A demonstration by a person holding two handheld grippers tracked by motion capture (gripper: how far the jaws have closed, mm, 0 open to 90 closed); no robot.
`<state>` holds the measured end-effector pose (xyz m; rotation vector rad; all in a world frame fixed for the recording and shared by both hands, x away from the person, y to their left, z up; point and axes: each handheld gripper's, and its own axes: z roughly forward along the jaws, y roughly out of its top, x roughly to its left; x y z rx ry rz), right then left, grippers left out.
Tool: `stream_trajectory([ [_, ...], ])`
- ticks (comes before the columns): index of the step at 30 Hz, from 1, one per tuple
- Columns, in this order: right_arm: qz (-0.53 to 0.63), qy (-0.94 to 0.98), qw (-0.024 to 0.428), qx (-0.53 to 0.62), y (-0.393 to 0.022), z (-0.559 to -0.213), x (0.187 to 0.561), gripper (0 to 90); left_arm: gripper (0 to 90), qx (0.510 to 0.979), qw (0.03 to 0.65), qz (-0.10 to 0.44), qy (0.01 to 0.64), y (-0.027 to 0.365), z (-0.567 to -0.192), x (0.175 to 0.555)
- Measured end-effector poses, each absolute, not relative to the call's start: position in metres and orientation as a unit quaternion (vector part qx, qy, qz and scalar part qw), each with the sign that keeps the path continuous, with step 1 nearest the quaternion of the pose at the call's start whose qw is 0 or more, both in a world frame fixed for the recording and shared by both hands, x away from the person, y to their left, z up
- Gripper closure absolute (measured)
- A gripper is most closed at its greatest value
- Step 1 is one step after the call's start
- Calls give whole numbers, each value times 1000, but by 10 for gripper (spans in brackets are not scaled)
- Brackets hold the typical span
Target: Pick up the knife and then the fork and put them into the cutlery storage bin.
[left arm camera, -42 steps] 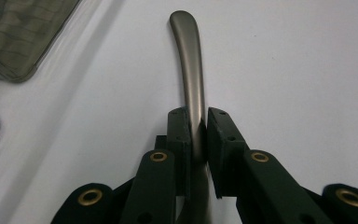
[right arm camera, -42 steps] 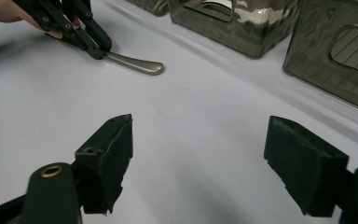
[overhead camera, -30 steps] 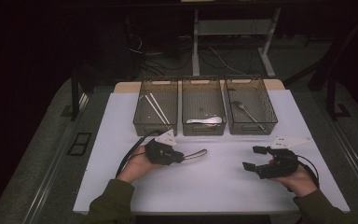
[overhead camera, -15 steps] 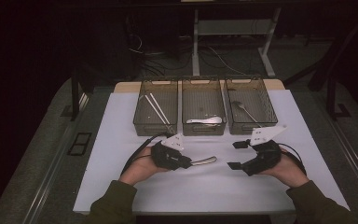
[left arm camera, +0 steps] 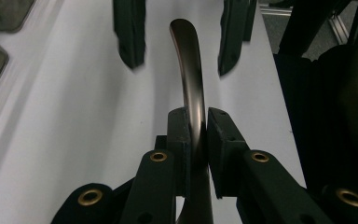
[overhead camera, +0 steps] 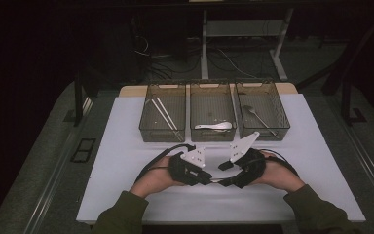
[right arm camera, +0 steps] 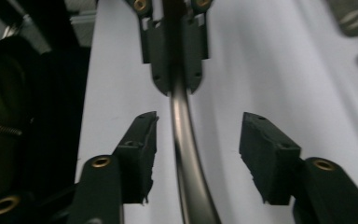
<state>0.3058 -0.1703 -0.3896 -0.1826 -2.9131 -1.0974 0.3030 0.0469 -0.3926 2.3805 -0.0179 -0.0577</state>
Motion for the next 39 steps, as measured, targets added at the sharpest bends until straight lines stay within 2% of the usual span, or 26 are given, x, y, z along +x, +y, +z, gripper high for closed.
stream_trajectory([
  [6, -323, -945, 27, -38, -157, -397, 302, 584, 788, 929, 370, -23, -12, 43, -390, 300],
  [17, -281, -959, 17, -18, -143, -403, 297, 762, 788, 928, 371, -19, -24, 41, -388, 299],
  [30, -293, -955, 26, -23, -144, -403, 297, 776, 784, 932, 360, -14, -34, 40, -391, 297],
  [36, -304, -951, 43, -34, -147, -403, 298, 776, 785, 930, 366, -16, -37, 39, -390, 297],
  [37, -298, -952, 60, -29, -147, -404, 300, 775, 785, 931, 363, -15, -38, 39, -389, 297],
  [39, -280, -959, 46, -31, -145, -404, 296, 773, 786, 932, 360, -15, -42, 37, -388, 295],
])
